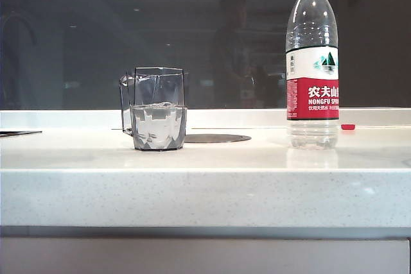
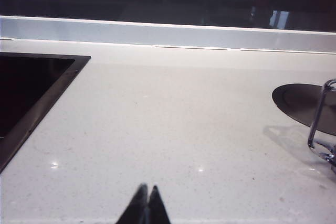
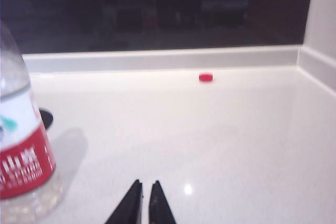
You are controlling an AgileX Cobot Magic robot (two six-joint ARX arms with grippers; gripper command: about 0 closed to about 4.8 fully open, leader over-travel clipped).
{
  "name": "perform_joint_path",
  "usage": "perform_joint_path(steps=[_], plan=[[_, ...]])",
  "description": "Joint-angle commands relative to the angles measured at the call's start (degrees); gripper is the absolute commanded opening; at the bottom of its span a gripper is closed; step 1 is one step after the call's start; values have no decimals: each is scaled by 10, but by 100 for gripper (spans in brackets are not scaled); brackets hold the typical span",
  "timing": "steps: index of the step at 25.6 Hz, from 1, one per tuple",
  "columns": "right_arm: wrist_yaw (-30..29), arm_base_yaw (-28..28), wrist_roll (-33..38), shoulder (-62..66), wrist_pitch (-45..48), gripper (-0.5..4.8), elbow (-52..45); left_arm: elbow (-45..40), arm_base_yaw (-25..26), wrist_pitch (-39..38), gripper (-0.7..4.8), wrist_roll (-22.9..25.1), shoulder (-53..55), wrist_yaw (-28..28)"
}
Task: Pick up the mineral water bottle on the table and pour water into the mug until it's half full.
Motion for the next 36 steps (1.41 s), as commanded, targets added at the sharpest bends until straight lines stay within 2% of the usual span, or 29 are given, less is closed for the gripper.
perform_joint_path(steps=[1, 10, 26, 36], plan=[[-2, 0, -15, -2, -10, 40, -2, 2, 1, 7, -4, 1, 0, 2], [-75, -38, -26, -2, -5, 40, -2, 2, 1, 7, -4, 1, 0, 2], [-73, -77, -28, -2, -6, 40, -2, 2, 1, 7, -4, 1, 0, 2], [-73, -79, -33, -2, -8, 40, -2, 2, 1, 7, -4, 1, 0, 2]])
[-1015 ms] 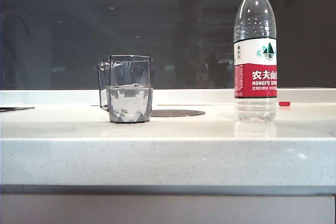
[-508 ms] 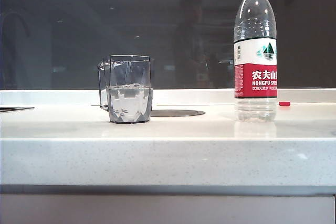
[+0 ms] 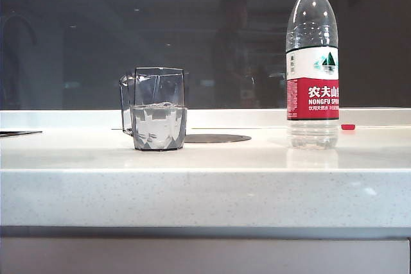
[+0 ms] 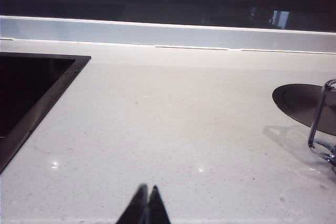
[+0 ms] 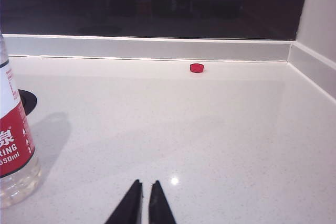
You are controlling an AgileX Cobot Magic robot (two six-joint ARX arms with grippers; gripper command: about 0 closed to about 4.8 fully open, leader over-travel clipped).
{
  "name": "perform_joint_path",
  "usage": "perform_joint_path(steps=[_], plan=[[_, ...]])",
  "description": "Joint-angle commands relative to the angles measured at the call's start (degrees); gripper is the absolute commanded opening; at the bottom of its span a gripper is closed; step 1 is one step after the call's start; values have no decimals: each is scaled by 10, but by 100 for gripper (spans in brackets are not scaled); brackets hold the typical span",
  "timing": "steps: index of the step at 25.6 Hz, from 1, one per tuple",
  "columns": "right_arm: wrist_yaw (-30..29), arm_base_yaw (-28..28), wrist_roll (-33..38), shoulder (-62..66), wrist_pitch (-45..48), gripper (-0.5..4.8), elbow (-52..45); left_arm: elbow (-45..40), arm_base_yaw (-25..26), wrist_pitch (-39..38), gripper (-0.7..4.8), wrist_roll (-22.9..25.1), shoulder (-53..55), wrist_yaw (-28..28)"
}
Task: Pick up the mineral water bottle on the table and pour water into the mug until it's half full.
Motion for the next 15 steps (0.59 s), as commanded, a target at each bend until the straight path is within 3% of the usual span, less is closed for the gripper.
perform_joint_path(steps=[1, 15], plan=[[-1, -1, -2, -2, 10, 40, -2, 2, 1, 6, -4, 1, 0, 2], [-1, -12, -2, -2, 10, 40, -2, 2, 1, 6, -4, 1, 0, 2]])
